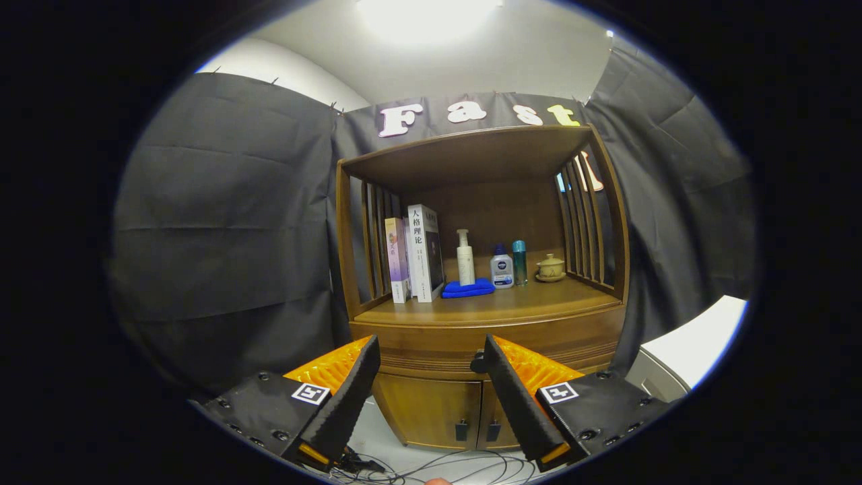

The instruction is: Pull open the drawer, take out the items inside it, and place them on the countertop above the cabinet.

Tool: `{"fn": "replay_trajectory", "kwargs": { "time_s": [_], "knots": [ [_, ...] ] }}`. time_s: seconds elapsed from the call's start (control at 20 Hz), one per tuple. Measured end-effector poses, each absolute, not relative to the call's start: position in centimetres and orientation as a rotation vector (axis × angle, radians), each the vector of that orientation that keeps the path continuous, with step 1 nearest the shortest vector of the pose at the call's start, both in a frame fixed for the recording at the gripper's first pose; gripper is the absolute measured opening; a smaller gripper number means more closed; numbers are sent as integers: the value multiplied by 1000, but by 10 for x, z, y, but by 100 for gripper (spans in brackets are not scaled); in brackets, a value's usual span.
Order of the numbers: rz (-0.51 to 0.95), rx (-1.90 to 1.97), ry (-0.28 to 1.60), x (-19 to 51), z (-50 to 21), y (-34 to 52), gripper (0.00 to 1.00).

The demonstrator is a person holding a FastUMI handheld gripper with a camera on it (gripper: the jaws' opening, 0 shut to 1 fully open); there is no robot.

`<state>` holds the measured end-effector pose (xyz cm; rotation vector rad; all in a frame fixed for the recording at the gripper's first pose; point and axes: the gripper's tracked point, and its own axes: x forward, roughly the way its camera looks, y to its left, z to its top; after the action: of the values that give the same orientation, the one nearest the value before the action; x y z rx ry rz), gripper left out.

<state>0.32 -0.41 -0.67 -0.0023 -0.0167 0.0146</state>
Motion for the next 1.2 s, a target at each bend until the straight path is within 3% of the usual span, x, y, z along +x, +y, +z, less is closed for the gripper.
{"fn": "replay_trajectory", "kwargs": {
  "time_s": [0.45, 0.95, 1.2],
  "knots": [
    [-69, -57, 17, 60, -40, -39, 97],
    [-161, -59, 148, 167, -101, -73, 98],
    [-212, -61, 189, 188, -124, -89, 78]
  ]
}}
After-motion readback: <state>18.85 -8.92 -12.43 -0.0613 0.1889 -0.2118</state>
